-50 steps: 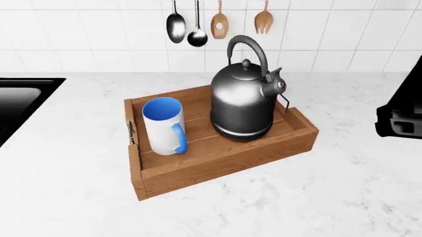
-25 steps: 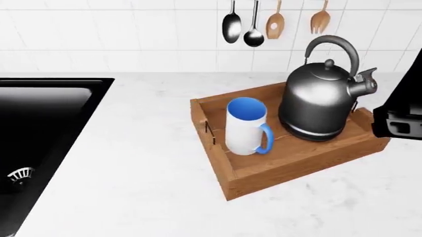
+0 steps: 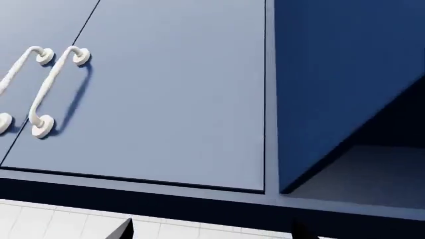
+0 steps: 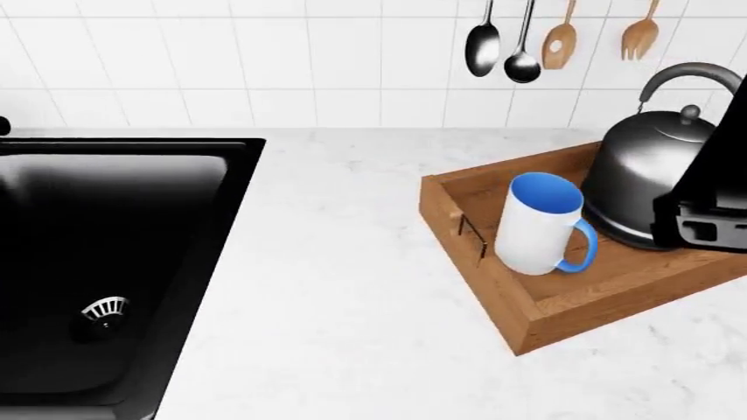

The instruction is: Pick the kettle from the counter and place it on the tray. Then pick the mug from the cabinet and place it on the tray. Then close the cabinet doors.

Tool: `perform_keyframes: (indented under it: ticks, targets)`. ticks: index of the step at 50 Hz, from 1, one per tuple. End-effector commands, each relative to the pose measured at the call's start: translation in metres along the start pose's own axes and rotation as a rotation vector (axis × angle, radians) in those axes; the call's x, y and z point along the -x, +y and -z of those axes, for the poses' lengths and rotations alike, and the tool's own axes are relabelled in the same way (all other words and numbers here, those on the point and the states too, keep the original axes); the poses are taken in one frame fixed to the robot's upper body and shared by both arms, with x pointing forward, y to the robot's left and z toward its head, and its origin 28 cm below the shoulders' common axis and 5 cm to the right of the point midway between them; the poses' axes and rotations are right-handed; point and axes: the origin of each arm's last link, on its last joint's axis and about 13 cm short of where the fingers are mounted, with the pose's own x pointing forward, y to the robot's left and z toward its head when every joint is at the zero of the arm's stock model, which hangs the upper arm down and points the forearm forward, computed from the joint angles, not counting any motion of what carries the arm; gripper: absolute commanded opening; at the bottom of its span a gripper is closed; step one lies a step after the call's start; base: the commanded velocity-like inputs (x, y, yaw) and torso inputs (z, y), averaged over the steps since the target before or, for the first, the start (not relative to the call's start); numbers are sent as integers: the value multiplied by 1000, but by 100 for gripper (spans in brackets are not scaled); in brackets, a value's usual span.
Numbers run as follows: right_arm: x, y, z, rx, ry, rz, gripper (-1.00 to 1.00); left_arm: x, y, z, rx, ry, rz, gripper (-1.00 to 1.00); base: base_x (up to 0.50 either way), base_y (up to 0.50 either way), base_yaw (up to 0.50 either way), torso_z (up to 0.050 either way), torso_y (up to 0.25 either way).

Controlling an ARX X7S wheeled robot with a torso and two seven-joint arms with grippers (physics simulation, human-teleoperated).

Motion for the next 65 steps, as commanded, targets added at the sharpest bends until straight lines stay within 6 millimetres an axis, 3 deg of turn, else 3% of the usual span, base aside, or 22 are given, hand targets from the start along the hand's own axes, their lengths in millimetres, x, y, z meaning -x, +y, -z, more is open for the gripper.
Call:
perform_keyframes:
  ticks: [1,9,17,24,34,40,52,65]
  targets:
    - [2,0,1,-19,16,2,100,-18,15,-15,-169,-45,-292,100,0,0,0,0,0]
    - [6,2,3,-37,24,-11,100,-47,24,-39,-295,-131,-351,100,0,0,0,0,0]
    - [6,1,2,-51,21,-13,100,-97,15,-68,-214,-259,-132,100,0,0,0,0,0]
    - [6,1,2,-54,19,-20,100,-139,-6,-87,-94,-220,-16,100,0,0,0,0,0]
    - [7,1,3,-59,20,-32,100,-177,-48,-105,-5,-145,163,100,0,0,0,0,0]
    - [8,-1,3,-62,21,-27,100,-196,-68,-121,119,-147,261,100,0,0,0,2,0]
    - [6,-3,2,-68,15,-37,100,-220,-107,-148,182,-181,364,100,0,0,0,1,0]
    - [8,-9,2,-75,17,-44,100,-230,-142,-146,225,-153,476,100,0,0,0,2,1]
